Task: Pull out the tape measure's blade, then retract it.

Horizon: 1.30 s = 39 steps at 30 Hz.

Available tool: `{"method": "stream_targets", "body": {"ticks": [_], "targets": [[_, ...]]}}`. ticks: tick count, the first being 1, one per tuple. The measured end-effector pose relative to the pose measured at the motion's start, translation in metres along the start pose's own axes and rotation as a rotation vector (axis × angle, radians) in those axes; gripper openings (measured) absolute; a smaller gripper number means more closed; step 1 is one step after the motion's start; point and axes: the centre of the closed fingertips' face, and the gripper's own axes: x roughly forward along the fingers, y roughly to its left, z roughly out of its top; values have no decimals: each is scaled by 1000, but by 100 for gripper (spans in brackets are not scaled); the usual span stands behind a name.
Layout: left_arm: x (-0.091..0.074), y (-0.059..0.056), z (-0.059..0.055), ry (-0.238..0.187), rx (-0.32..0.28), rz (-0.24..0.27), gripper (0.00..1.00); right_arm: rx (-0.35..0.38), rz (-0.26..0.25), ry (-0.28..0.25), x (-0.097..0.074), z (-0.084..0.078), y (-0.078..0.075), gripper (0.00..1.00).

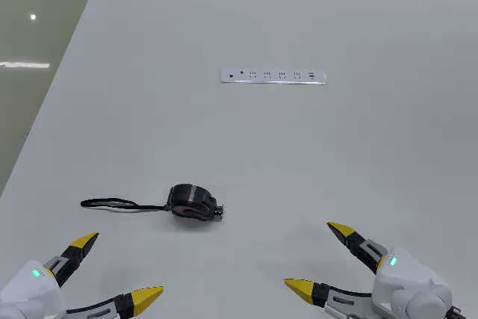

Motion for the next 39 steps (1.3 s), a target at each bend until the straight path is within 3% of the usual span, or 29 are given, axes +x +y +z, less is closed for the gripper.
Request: {"method": "stream_targets", "body": {"ticks": [39], "targets": [[3,-6,0,10,11,-19,95,11,4,-6,0,-1,0,75]]}}
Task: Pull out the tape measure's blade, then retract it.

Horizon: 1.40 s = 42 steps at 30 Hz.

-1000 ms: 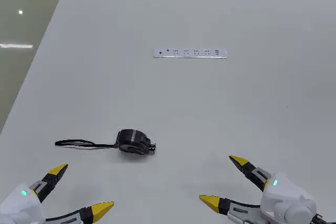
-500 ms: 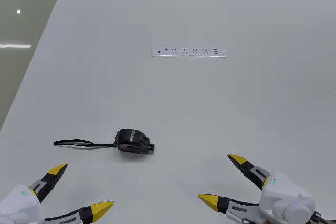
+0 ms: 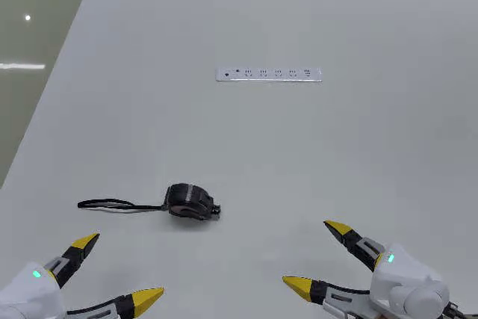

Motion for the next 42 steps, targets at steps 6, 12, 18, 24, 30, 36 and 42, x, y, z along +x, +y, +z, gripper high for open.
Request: {"method": "stream_targets", "body": {"ticks": [6,12,18,24,30,36,42], "targets": [[2,-1,1,13,17,-15,94,-4,20,-8,2,1,2,72],[5,-2,2,23,46,-43,94,-19,43,-10,5,2,2,70],[8,-3,4,32,55,-69,94,-37,65,8,13,0,1,68],[13,-9,8,44,73,-95,94,-63,91,18,21,2,2,65],[18,-7,8,59,99,-120,94,-71,115,5,29,7,3,63],[22,-5,10,69,133,-145,93,-83,153,-18,36,13,6,61],[29,-3,11,85,171,-179,92,-91,179,-29,44,17,6,61]]}}
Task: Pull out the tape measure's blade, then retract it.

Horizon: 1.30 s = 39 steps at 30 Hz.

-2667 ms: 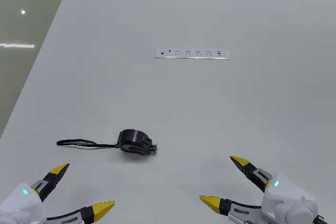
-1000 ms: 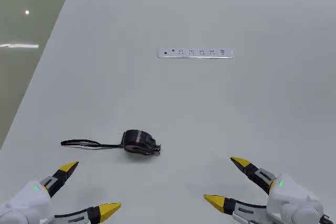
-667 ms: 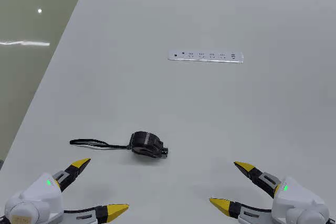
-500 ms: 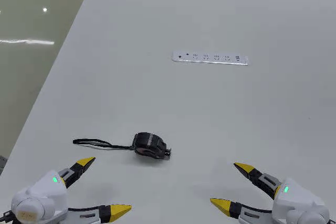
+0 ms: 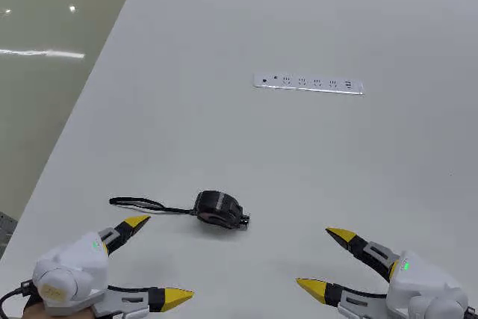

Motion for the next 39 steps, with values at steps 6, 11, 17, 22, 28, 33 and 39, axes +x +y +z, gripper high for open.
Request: {"method": "stream_targets", "body": {"ticks": [6,11,17,22,28,33,39], "targets": [[7,5,3,14,23,-27,91,-3,19,-1,8,2,-3,60],[14,8,4,30,52,-56,91,-2,39,-2,14,1,-4,59],[24,13,5,52,75,-90,90,-2,68,-6,24,1,-3,58],[30,17,9,57,91,-110,89,-11,86,-13,29,3,-4,56],[37,21,11,67,109,-131,88,-10,102,-15,37,1,-7,56],[44,23,10,78,119,-151,87,-3,111,-9,42,-3,-9,57],[52,25,13,83,137,-178,86,-2,122,-1,46,-6,-10,57]]}}
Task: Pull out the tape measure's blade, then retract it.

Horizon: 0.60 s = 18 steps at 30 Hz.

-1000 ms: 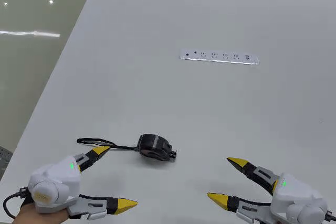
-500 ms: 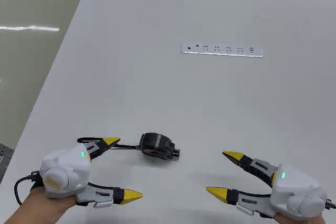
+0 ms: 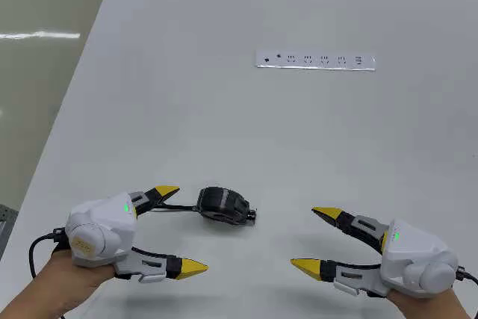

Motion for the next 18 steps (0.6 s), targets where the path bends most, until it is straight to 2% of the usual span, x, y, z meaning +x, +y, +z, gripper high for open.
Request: {"method": "stream_targets", "body": {"ticks": [18], "targets": [[19,11,1,39,45,-69,82,-4,31,2,13,0,-4,56]]}}
